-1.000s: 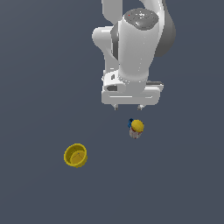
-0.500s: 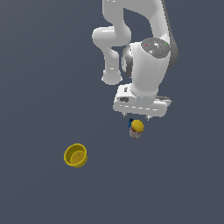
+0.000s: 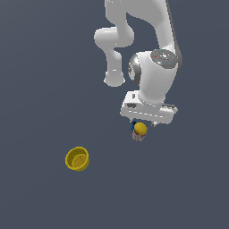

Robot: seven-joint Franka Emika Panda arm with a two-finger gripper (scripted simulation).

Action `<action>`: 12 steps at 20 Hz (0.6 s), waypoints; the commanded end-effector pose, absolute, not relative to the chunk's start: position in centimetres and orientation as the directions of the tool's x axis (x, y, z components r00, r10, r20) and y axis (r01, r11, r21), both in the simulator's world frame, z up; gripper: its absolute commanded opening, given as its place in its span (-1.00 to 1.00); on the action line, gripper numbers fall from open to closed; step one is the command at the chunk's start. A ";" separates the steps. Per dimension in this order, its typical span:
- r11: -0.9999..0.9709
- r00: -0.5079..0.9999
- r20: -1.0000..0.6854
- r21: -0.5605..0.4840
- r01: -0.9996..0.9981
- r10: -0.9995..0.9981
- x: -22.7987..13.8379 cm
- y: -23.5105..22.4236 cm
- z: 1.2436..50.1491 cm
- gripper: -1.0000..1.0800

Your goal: Pick up a designated object from a clutter of objects.

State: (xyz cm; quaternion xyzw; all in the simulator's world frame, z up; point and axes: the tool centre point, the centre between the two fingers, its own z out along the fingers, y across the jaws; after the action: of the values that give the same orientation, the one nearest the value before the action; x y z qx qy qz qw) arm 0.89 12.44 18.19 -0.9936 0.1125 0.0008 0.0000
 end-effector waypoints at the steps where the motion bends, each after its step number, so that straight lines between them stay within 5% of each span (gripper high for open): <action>1: -0.974 0.974 0.000 0.000 -0.228 -0.228 0.9 12.6 18.0 0.92; 12: -0.974 0.974 0.000 0.000 -0.227 -0.227 0.8 12.5 15.0 0.92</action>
State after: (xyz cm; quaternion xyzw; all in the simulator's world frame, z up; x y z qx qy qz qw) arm 0.83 12.52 15.76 -0.9935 0.1140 0.0000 0.0001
